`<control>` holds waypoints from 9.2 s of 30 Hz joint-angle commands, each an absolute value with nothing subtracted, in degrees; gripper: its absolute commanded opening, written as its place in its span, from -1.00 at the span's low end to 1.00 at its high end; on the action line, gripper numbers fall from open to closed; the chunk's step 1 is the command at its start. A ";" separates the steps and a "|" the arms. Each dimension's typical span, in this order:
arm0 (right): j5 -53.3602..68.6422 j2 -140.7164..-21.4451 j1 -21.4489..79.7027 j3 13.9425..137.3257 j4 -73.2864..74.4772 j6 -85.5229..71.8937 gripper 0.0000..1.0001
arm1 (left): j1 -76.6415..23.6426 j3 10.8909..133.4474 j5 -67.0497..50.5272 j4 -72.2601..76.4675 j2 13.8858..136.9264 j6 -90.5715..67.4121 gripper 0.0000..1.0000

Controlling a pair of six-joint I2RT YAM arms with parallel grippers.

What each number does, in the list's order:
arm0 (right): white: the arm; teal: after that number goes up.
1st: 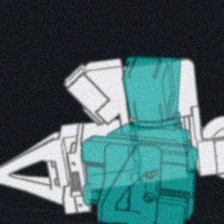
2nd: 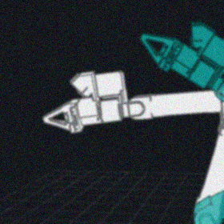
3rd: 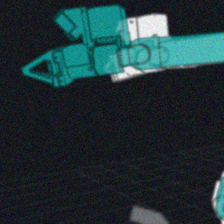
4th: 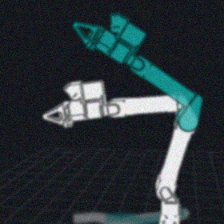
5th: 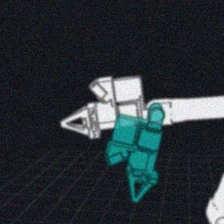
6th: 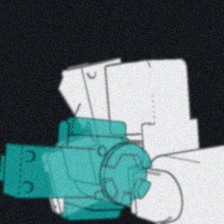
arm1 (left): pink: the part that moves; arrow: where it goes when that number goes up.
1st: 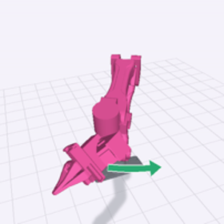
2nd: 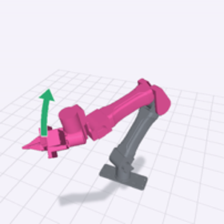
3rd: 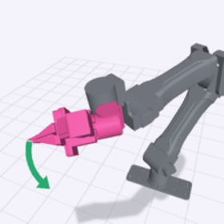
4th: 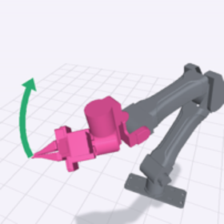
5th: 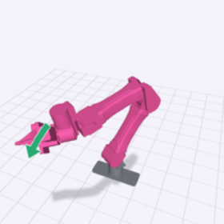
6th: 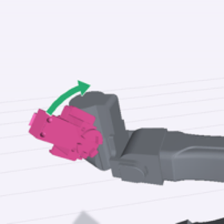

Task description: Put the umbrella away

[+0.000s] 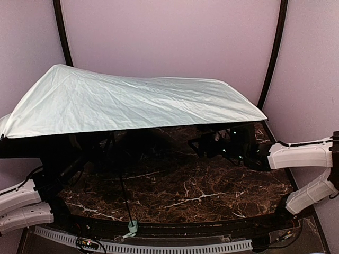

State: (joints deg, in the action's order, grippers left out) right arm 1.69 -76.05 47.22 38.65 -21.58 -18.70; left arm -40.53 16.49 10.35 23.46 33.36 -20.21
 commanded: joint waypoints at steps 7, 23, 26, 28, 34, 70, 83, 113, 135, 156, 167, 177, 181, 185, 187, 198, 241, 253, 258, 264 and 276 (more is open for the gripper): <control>2.32 -77.84 47.88 40.24 -22.57 -16.72 0.62 | -33.39 17.82 -2.04 25.05 30.48 -27.26 0.86; 2.53 -76.67 47.86 39.72 -21.84 -16.61 0.63 | -32.34 20.16 -23.12 34.18 50.68 -28.50 -0.66; 2.59 -75.24 47.87 38.77 -22.00 -16.89 0.62 | -32.51 19.97 -24.14 36.47 50.24 -28.44 -1.00; 3.03 -74.03 47.97 37.79 -22.81 -17.17 0.62 | -32.67 21.52 -23.19 35.95 50.65 -27.15 -1.00; 5.64 -68.30 50.01 33.00 -26.76 -17.53 0.58 | -33.21 30.84 -23.32 36.33 56.22 -24.60 -1.00; 24.40 -99.58 54.48 86.08 -30.99 -21.83 0.45 | -44.21 44.61 -25.15 34.59 70.43 -19.21 -1.00; 20.65 -103.09 55.02 86.91 -37.82 -26.97 0.11 | -45.22 44.99 -28.52 34.75 72.85 -18.89 -1.00; 17.05 -97.92 54.06 83.30 -40.03 -29.21 -1.00 | -45.44 37.89 -32.08 34.45 72.59 -15.82 0.20; 7.41 -93.54 51.51 93.61 -25.59 -23.34 -1.00 | -48.02 31.89 -27.80 40.69 75.13 -13.24 -0.15; 12.05 -90.53 47.31 81.18 -40.88 -32.05 -0.11 | -51.19 34.88 -33.15 53.29 80.02 -20.61 -1.00; 15.02 -97.05 46.37 84.97 -47.87 -36.90 0.24 | -51.86 36.15 -32.67 52.66 81.25 -20.22 -1.00; 13.48 -97.95 46.17 85.96 -45.35 -35.51 0.10 | -52.12 36.30 -32.38 52.10 81.22 -19.43 -1.00; 13.32 -97.66 46.08 85.79 -45.29 -35.07 -0.42 | -52.20 35.88 -32.26 52.28 81.04 -19.49 -1.00; 13.46 -97.65 45.94 85.79 -44.65 -34.75 -0.99 | -52.29 35.86 -32.18 52.24 80.91 -19.17 -1.00; 12.96 -97.34 45.77 85.21 -44.72 -34.67 -1.00 | -52.38 35.93 -32.04 51.89 80.73 -18.91 -1.00; 16.53 -97.35 45.77 84.04 -39.23 -31.21 -1.00 | -52.39 36.00 -30.69 51.07 76.54 -16.34 -1.00; 10.48 -95.64 52.65 69.00 -32.39 -19.27 -0.51 | -52.41 37.84 -21.52 44.97 67.26 -2.61 -1.00; 9.64 -93.78 52.06 69.55 -29.38 -18.71 -0.66 | -52.39 36.17 -18.93 47.77 69.19 -1.08 -1.00; 8.74 -92.38 51.81 72.54 -27.36 -14.54 -1.00 | -52.38 33.40 -18.48 49.49 71.46 -2.27 -1.00; 8.71 -91.78 49.88 74.14 -27.35 -13.67 -1.00 | -52.38 32.04 -18.18 44.49 71.16 -1.24 -0.43; 17.90 -86.38 39.83 78.30 -26.64 -9.64 -1.00 | -37.76 24.22 -12.95 37.27 57.54 -11.96 0.54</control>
